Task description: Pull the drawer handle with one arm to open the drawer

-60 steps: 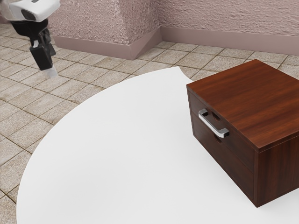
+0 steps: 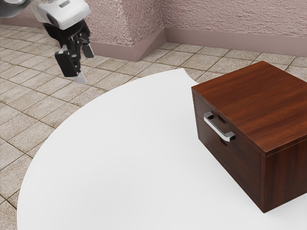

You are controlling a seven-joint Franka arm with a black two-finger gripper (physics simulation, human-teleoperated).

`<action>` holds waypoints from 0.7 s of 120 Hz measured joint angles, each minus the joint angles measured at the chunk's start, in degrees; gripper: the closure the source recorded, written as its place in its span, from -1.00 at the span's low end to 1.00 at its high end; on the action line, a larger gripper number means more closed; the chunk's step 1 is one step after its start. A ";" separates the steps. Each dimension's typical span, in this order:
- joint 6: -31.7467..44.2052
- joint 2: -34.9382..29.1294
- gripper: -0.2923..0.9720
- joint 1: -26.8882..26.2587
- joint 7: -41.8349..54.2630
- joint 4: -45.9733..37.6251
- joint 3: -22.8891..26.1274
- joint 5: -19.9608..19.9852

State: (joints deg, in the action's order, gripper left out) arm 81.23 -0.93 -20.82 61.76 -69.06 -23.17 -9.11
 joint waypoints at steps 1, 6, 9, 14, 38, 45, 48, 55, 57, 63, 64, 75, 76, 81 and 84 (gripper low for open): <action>0.02 0.06 -0.53 -0.12 0.13 -0.03 -0.01 0.00; 0.28 0.57 -0.53 -0.50 1.06 -0.09 0.02 0.00; 0.58 1.03 -0.53 -0.63 1.81 -0.11 0.04 0.01; 1.11 1.76 -0.53 -0.89 3.19 -0.12 0.04 0.01; 4.18 4.06 -0.53 0.33 12.16 0.37 0.37 -0.03; 5.04 4.17 -0.53 1.31 14.97 0.29 0.40 -0.01; 5.47 4.18 -0.53 1.65 16.12 0.18 0.40 -0.01; 6.67 4.17 -0.53 2.10 18.72 -0.53 0.50 0.04; 7.06 4.14 -0.53 2.35 19.44 -0.79 0.78 0.07; 8.21 3.81 -0.53 4.92 21.51 -1.94 3.98 0.10; 8.39 3.75 -0.53 5.38 21.83 -2.13 4.57 0.10; 10.97 2.55 -0.53 8.62 25.16 -6.08 9.51 0.12; 11.25 2.45 -0.53 8.69 25.44 -6.47 9.72 0.13; 12.62 2.08 -0.53 8.68 26.78 -8.22 10.32 0.05; 13.40 1.97 -0.54 8.52 27.54 -9.08 10.49 -0.01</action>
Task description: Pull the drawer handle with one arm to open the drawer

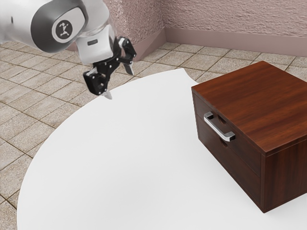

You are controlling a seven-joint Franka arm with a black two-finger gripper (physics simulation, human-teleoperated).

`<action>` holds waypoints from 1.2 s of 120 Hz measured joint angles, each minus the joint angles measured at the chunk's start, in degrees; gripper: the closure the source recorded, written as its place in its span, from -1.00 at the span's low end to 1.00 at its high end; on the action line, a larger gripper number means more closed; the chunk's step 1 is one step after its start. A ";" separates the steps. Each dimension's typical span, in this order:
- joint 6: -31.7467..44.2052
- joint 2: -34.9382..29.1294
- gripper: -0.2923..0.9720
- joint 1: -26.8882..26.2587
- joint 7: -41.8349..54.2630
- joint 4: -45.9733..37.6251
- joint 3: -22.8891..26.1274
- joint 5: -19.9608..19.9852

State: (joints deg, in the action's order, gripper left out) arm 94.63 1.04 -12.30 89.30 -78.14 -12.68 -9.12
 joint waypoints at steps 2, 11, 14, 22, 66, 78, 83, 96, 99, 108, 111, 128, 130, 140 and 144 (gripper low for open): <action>0.60 -0.13 -0.54 -0.15 0.49 -0.82 0.08 -0.04; 3.54 -0.97 -0.54 -1.00 2.53 -4.82 0.24 -0.15; 4.54 -1.28 -0.54 -1.34 3.16 -6.05 0.23 -0.17; 7.16 -1.76 -0.54 -2.13 4.71 -8.90 0.23 -0.22; 20.21 -1.07 -0.54 -3.92 10.75 -17.66 0.28 -0.21; 23.30 -0.79 -0.54 -4.21 11.84 -19.22 0.29 -0.02; 24.28 -0.63 -0.54 -4.32 12.25 -19.48 0.29 0.05; 26.16 -0.57 -0.54 -4.66 13.18 -20.29 0.29 0.16; 26.49 -0.54 -0.54 -4.74 13.37 -20.46 0.29 0.18; 27.29 -0.50 -0.54 -4.98 13.90 -20.69 0.29 0.21; 27.52 -0.49 -0.54 -5.06 14.07 -20.76 0.29 0.21; 28.49 -0.61 -0.54 -5.66 14.87 -21.43 0.22 0.21; 28.57 -0.65 -0.54 -5.74 14.96 -21.51 0.22 0.20; 28.87 -0.71 -0.54 -6.14 15.34 -21.99 0.20 0.18; 28.96 -0.73 -0.54 -6.30 15.48 -22.15 0.20 0.17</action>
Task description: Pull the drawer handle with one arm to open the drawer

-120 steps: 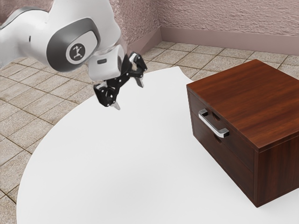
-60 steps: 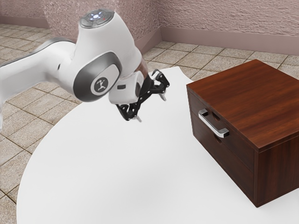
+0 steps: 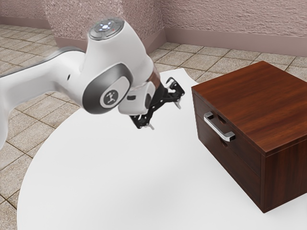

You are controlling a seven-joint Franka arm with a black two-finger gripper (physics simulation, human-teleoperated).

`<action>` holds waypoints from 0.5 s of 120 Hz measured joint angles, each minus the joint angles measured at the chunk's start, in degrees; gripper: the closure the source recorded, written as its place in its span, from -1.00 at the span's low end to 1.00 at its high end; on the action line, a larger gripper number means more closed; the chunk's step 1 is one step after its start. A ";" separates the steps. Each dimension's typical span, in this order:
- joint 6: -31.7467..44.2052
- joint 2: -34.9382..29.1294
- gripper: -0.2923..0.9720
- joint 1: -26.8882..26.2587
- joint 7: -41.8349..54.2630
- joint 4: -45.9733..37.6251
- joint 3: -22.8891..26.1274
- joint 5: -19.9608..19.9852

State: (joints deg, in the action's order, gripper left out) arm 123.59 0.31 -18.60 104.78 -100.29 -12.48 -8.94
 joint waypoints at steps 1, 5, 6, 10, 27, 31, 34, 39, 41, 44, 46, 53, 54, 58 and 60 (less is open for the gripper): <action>0.02 0.00 -0.54 -0.04 0.03 -0.03 0.00 0.00; 0.09 -0.01 -0.54 -0.21 0.16 -0.11 0.00 -0.01; 0.11 -0.01 -0.54 -0.25 0.19 -0.14 0.00 -0.01; 0.17 -0.02 -0.54 -0.42 0.32 -0.20 0.00 -0.01; 0.93 0.22 -0.54 -1.18 0.76 -0.38 0.00 -0.02; 1.31 0.23 -0.54 -1.38 0.85 -0.53 0.00 -0.02; 1.66 0.26 -0.54 -1.54 0.92 -0.62 0.00 -0.02; 2.33 0.33 -0.54 -1.82 1.02 -0.91 0.00 -0.02; 2.60 0.40 -0.54 -1.93 1.06 -1.00 0.00 -0.02; 3.01 0.57 -0.54 -2.09 1.11 -1.09 0.00 -0.02; 3.31 0.67 -0.54 -2.21 1.15 -1.15 0.00 -0.02; 4.35 1.08 -0.54 -2.69 1.26 -1.50 0.00 -0.02; 4.49 1.15 -0.54 -2.77 1.27 -1.53 0.00 -0.02; 5.07 1.50 -0.54 -3.11 1.33 -1.60 0.00 -0.02; 5.36 1.70 -0.54 -3.30 1.36 -1.62 0.00 -0.02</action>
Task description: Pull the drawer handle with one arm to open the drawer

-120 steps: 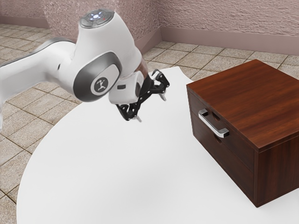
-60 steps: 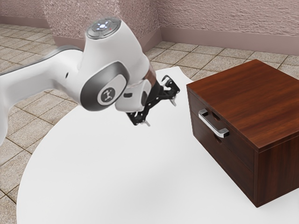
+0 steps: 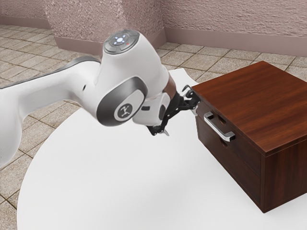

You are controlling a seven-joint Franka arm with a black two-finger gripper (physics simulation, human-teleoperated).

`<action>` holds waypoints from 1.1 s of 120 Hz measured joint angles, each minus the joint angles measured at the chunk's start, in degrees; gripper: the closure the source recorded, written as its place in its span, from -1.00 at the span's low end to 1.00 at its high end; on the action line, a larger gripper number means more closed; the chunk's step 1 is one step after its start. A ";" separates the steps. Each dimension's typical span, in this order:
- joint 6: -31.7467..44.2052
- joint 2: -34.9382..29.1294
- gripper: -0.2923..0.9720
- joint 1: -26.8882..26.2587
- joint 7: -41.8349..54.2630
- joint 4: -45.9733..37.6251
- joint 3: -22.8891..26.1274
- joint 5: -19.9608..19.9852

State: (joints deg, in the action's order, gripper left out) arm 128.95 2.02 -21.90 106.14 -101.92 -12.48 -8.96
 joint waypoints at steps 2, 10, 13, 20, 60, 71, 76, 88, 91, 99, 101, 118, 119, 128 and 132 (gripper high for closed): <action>0.28 0.19 -0.54 -0.21 0.03 -0.02 0.00 0.00; 1.44 1.17 -0.54 -1.20 0.12 0.00 0.00 0.01; 1.89 1.47 -0.54 -1.60 0.16 0.01 0.01 0.02; 2.93 2.10 -0.54 -2.42 0.22 0.02 0.01 0.05; 6.59 4.12 -0.54 -1.90 0.18 0.10 0.00 0.10; 7.09 4.63 -0.54 -2.07 -0.16 0.18 0.04 0.09; 7.25 4.94 -0.54 -2.12 -0.30 0.15 0.07 0.09; 7.53 5.59 -0.54 -2.14 -0.60 0.07 0.02 0.09; 7.58 5.65 -0.54 -2.15 -0.67 0.06 0.01 0.10; 7.67 5.63 -0.54 -2.14 -0.83 -0.01 0.01 0.08; 7.68 5.58 -0.54 -2.14 -0.87 -0.08 0.01 0.08; 7.81 4.78 -0.54 -2.06 -1.14 -1.76 -0.01 0.18; 7.81 4.68 -0.54 -2.06 -1.16 -1.88 -0.01 0.17; 7.84 3.69 -0.51 -2.11 -1.27 -2.94 -0.02 0.16; 7.84 3.02 -0.49 -2.17 -1.31 -3.53 -0.04 0.14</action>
State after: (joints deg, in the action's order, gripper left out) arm 136.79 5.04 -24.07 104.83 -105.44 -12.53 -8.82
